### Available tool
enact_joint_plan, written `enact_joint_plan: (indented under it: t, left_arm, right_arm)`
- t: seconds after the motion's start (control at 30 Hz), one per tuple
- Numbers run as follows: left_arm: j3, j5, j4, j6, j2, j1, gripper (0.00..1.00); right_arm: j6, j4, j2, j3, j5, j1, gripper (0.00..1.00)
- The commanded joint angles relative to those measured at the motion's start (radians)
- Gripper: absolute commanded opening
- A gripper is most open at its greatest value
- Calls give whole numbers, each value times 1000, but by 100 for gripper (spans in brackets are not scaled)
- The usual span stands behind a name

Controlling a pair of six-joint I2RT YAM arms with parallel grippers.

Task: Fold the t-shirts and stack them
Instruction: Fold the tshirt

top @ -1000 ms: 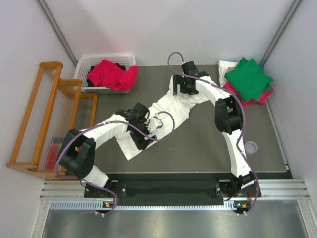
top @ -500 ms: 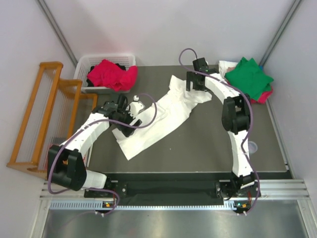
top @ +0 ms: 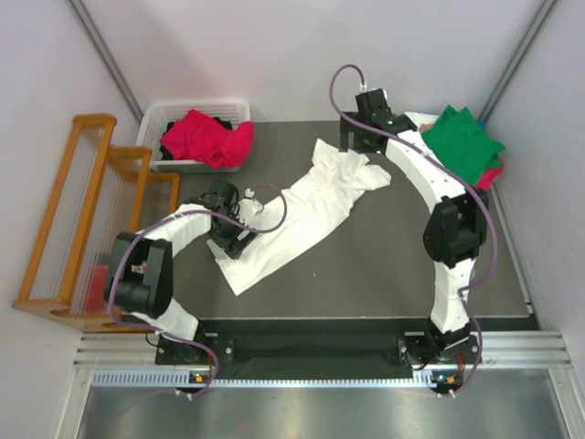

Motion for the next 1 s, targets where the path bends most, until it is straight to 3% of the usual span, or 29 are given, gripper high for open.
enact_joint_plan:
  t: [0.0,0.27,0.6,0.97]
  left_arm:
    - [50,-63,83,-33,72,13,89]
    - [79,-78,97,-40,156,30,88]
    - [119,-23,-32,-17,116,28,86]
    - [117,-32,-147,14,112,-27,86]
  right_arm:
    - [44,7,-55,-89,-96,29,100]
    - [59,77,-26,-230,-121,100,100]
    - [61,-5,241,66,-142,29,100]
    - [81,2,332,81,-199,-81,100]
